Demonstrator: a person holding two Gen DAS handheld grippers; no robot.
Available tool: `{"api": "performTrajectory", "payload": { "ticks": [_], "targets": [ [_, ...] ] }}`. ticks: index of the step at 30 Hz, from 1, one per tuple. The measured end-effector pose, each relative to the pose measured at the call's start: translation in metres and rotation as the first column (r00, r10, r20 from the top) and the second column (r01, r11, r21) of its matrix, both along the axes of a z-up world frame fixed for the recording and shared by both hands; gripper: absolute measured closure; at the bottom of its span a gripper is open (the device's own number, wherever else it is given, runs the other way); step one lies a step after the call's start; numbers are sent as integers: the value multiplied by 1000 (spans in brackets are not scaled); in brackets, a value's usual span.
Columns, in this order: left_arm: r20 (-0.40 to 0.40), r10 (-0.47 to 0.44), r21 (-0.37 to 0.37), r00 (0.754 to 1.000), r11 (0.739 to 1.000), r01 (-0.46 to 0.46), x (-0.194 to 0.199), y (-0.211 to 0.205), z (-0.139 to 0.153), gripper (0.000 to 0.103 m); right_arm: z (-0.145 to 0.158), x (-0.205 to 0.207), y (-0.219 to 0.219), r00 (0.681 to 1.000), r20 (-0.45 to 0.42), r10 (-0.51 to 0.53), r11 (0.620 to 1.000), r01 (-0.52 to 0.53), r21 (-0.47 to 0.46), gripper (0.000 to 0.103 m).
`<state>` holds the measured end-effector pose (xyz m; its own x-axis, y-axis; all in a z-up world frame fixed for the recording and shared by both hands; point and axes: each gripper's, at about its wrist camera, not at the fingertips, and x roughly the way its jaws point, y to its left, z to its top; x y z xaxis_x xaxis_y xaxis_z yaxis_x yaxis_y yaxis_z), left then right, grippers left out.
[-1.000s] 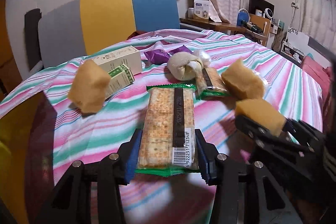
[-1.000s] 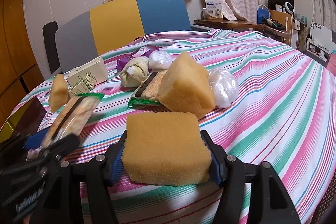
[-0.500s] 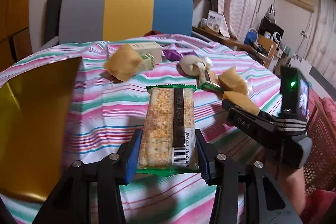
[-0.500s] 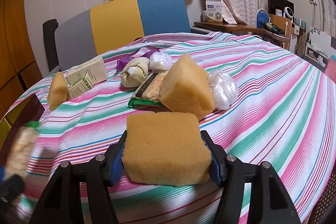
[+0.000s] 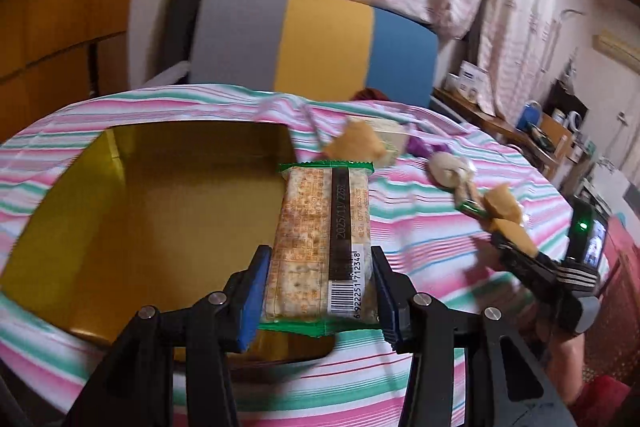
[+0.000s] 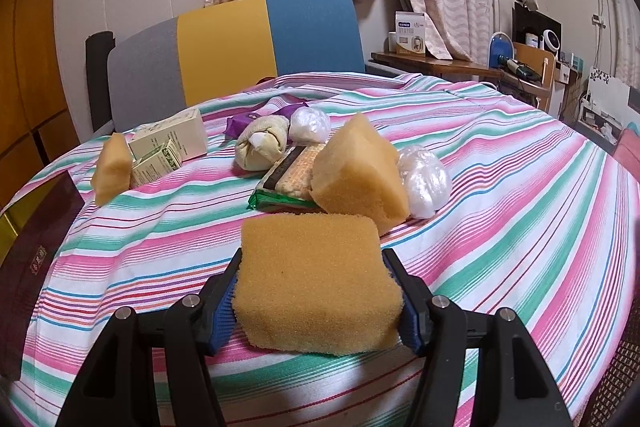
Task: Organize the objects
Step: 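Carry the cracker packet into the gold tin and open the left gripper while the right carries the sponge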
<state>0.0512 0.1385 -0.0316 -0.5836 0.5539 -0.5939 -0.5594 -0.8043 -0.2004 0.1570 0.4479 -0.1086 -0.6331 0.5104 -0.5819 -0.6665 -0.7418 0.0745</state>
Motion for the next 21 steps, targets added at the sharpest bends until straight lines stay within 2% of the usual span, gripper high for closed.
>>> {"api": "performTrajectory", "payload": {
  "ticks": [8,10,13,15,21],
  "targets": [
    [4,117,-55,993,992,-117,-24,-48,-9,55,8,-3,-8,999,37,-20,999,19,46,38],
    [13,145,-64,989,987,-144,-30,-62,-12,55,19,0,-15,1000,-8,-4,999,5,44,38],
    [14,189,-70,982,980,-187,-41,-81,-14,55,41,0,-34,995,-85,59,998,-57,27,38],
    [11,213,-78,977,974,-212,-48,-91,-15,65,55,-6,-50,986,-117,121,993,-120,18,38],
    [30,287,-96,957,954,-283,-61,-114,-22,66,78,-32,-104,936,-166,310,950,-313,6,38]
  ]
}}
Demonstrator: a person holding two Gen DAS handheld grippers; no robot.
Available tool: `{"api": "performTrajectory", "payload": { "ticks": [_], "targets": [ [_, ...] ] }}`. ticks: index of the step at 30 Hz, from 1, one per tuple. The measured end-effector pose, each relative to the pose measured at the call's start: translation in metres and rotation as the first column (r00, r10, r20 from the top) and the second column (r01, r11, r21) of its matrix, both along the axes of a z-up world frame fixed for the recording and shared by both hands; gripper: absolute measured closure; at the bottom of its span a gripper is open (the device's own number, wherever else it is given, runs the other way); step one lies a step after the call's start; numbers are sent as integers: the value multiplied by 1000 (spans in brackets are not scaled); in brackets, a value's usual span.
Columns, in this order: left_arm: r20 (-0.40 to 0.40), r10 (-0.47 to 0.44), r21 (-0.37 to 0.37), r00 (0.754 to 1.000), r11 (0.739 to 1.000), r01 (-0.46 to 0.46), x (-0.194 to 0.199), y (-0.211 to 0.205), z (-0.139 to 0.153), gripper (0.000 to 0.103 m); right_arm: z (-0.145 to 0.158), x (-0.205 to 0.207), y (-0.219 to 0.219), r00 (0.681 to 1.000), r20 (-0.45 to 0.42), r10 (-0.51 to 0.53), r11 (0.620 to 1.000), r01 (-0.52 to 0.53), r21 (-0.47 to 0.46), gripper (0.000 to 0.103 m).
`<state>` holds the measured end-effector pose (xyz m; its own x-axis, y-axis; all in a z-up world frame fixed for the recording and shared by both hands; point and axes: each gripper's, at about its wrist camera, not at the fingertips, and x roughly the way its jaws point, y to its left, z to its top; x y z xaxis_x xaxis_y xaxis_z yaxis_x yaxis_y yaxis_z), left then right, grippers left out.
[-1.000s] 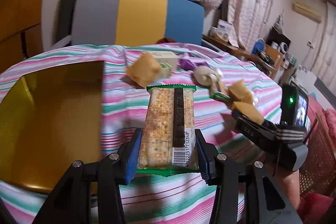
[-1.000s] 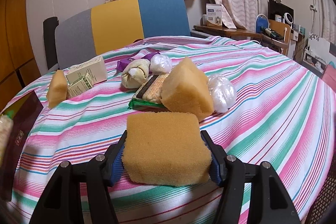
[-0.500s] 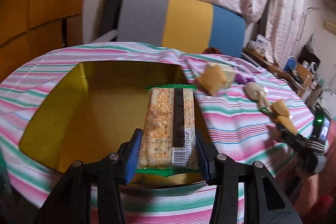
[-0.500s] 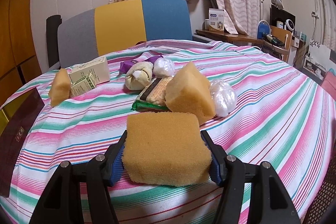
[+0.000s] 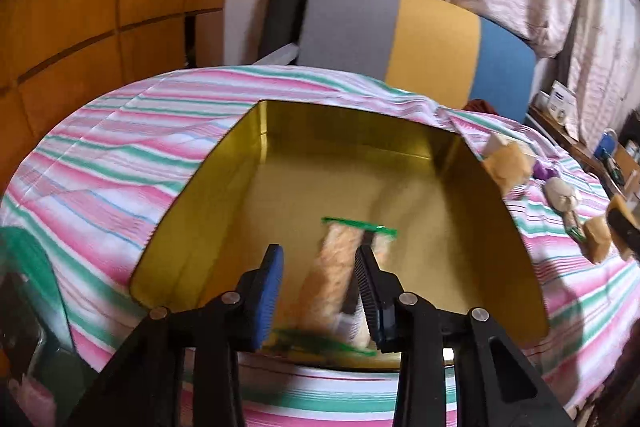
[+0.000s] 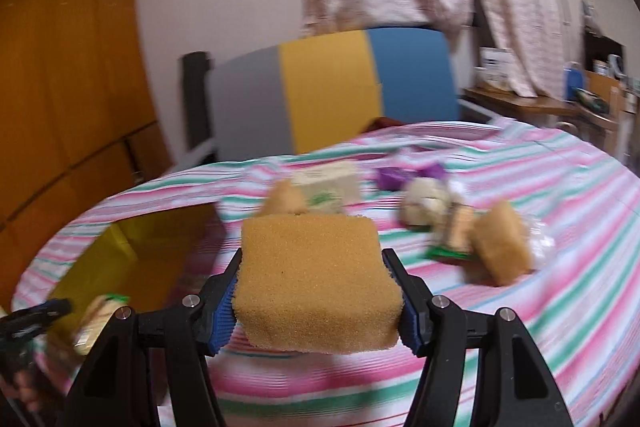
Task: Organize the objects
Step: 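Carry the cracker packet into the gold tin and open the left gripper while the right carries the sponge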
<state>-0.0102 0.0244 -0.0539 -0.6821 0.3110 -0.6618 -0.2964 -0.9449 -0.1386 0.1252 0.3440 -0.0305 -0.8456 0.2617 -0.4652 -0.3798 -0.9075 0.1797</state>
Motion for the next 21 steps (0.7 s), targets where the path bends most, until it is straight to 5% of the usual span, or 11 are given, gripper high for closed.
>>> {"api": "performTrajectory", "payload": {
  "ticks": [8,13,21],
  "targets": [
    [27,20,23,999,1000,-21,3,-4,-3,61,9,-35,-71,967,15,255,966,-254,-47,38],
    [11,69,61,998,996,-70,3,-13,10,29,4,-54,-110,924,68,377,926,-374,-46,38],
    [-4,188,118,982,975,-186,-1,-36,30,7,-17,-79,-157,873,187,450,889,-458,1,36]
  ]
}}
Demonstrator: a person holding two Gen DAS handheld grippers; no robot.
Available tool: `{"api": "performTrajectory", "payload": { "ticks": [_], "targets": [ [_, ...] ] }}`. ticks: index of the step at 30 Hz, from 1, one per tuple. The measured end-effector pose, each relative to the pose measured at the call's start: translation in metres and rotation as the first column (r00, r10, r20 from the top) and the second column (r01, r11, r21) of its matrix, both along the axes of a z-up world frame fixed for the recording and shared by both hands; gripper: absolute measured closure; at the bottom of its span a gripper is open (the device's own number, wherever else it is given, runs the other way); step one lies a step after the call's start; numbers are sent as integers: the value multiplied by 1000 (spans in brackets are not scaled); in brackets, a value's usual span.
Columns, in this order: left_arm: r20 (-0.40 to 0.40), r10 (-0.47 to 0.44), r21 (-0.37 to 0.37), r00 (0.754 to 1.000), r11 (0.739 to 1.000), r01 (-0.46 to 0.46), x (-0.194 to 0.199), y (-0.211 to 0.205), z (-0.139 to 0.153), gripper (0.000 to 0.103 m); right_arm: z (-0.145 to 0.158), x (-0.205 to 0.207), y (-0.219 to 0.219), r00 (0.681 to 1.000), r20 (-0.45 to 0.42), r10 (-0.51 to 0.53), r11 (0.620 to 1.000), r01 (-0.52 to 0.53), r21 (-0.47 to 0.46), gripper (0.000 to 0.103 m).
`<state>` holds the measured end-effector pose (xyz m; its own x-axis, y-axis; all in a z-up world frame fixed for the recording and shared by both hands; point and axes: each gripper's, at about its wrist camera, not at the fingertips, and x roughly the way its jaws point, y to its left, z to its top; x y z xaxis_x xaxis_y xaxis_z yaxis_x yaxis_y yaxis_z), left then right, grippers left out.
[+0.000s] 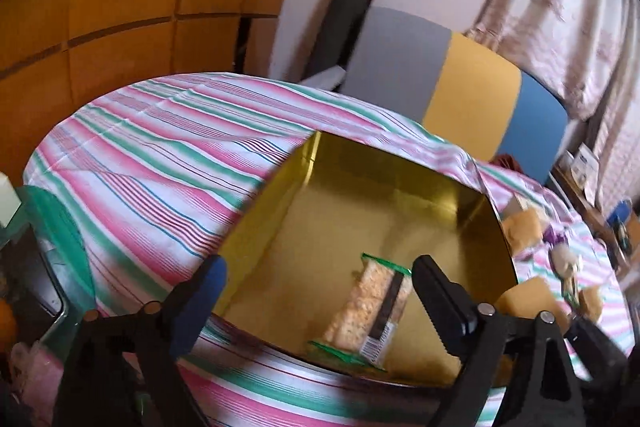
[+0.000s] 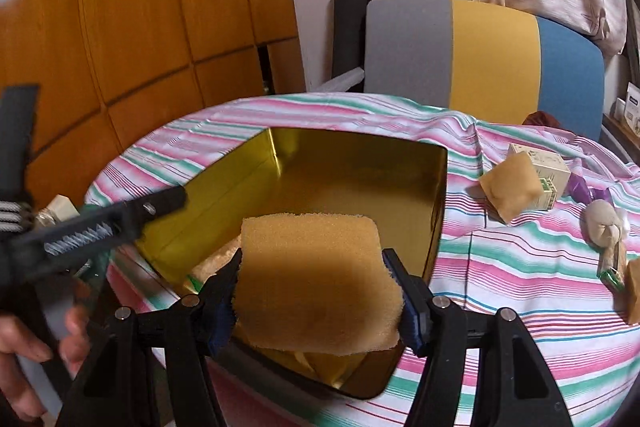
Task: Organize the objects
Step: 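Carry the cracker packet into the gold tin and open the left gripper while the right carries the sponge, then lower the yellow sponge into the gold tin and open the right gripper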
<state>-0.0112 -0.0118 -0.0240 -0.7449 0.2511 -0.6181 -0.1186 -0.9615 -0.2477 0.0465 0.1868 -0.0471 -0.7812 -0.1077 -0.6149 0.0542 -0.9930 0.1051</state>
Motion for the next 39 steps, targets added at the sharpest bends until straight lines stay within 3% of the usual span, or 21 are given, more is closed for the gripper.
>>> {"api": "performTrajectory", "payload": {
  "ticks": [9,11,16,24,31,36,39],
  "targets": [
    [44,87,47,995,995,-89,0,-16,0,4,-15,-22,-10,996,87,32,999,-28,-47,33],
    [44,99,50,994,994,-101,0,-17,1,4,-15,-20,-13,996,83,34,998,-30,-47,27],
    [35,113,58,993,992,-115,5,-18,4,3,-9,-11,-14,998,52,33,999,-30,-45,25],
    [39,86,45,996,995,-88,7,-8,4,0,0,-4,-10,999,30,16,998,-15,-60,25],
    [90,70,45,994,996,-74,9,3,-4,0,8,6,-1,1000,2,-14,999,14,-49,25],
    [78,40,36,996,998,-43,14,13,-2,0,15,14,16,997,-22,-75,996,74,-48,25],
    [73,15,24,997,1000,-16,16,20,-1,0,22,22,34,984,-60,-165,986,163,-41,25]
  ]
}}
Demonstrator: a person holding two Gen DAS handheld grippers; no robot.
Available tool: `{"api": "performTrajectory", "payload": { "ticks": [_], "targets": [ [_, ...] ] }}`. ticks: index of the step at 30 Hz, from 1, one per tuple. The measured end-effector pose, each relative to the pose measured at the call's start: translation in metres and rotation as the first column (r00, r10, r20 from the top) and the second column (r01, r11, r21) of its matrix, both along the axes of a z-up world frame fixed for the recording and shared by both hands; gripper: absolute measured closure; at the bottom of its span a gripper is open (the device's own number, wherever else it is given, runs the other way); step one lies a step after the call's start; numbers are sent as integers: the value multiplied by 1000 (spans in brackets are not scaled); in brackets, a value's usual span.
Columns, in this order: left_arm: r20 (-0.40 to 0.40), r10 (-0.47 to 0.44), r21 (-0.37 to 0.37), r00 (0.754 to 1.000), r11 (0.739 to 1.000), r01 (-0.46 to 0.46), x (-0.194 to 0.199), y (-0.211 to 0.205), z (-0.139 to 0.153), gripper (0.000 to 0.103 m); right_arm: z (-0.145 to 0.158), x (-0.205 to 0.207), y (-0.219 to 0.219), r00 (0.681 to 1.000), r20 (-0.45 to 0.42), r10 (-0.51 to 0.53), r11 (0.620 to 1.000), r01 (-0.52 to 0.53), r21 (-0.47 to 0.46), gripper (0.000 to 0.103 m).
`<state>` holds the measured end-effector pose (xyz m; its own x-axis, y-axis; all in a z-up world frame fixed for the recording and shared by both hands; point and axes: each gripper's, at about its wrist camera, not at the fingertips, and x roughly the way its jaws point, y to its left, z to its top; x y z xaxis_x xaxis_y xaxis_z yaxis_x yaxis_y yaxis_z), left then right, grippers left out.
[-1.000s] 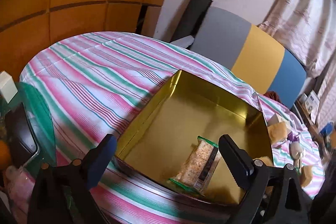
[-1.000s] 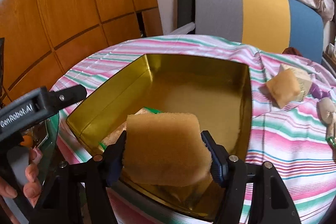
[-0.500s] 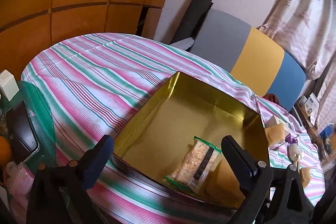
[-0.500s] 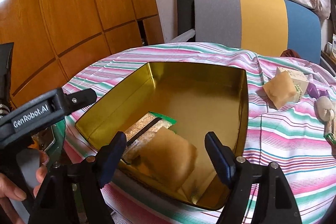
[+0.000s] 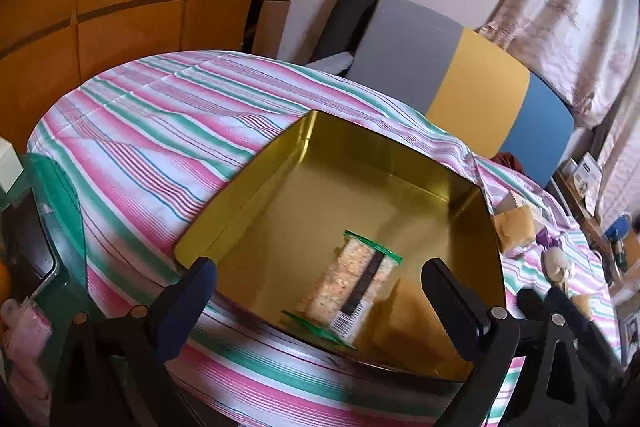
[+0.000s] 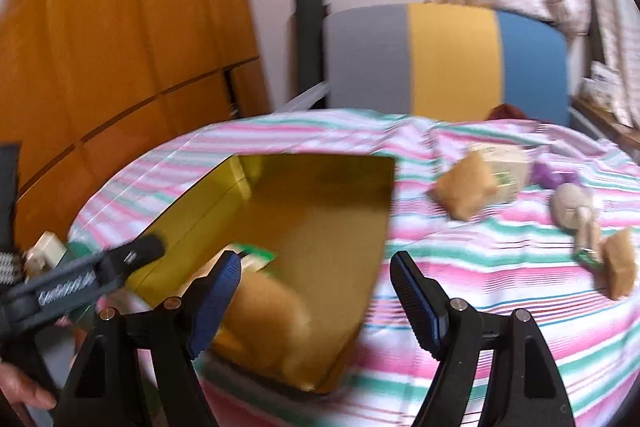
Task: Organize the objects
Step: 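Lower the yellow sponge into the gold tin and open the right gripper, then move the right gripper to the clear plastic-wrapped ball and grasp it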
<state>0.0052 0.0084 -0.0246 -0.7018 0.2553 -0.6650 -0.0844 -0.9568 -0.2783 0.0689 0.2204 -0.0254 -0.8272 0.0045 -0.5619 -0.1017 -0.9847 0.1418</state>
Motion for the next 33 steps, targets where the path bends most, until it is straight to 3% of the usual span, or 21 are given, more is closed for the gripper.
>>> {"api": "performTrajectory", "payload": {
  "ticks": [4,11,19,22,28,30,33],
  "targets": [
    [-8,-54,4,999,999,54,6,12,2,0,1,11,34,994,-16,-106,994,106,-18,25],
    [-15,-182,-20,983,983,182,21,46,3,0,-23,30,91,969,76,-237,970,240,-37,25],
    [-64,-363,-59,930,931,359,51,90,6,0,-60,67,154,923,141,-357,930,365,-36,25],
    [-56,-403,-51,913,915,401,59,103,6,0,-65,82,189,889,144,-436,895,445,-37,25],
    [-47,-465,-50,884,885,462,73,129,7,0,-47,115,267,780,61,-623,774,625,-102,25],
    [-46,-482,-54,875,876,479,77,135,7,0,-42,115,286,778,42,-627,768,626,-133,25],
    [-32,-499,-56,866,866,497,81,145,6,0,-36,102,302,810,40,-586,800,585,-132,25]
  ]
}}
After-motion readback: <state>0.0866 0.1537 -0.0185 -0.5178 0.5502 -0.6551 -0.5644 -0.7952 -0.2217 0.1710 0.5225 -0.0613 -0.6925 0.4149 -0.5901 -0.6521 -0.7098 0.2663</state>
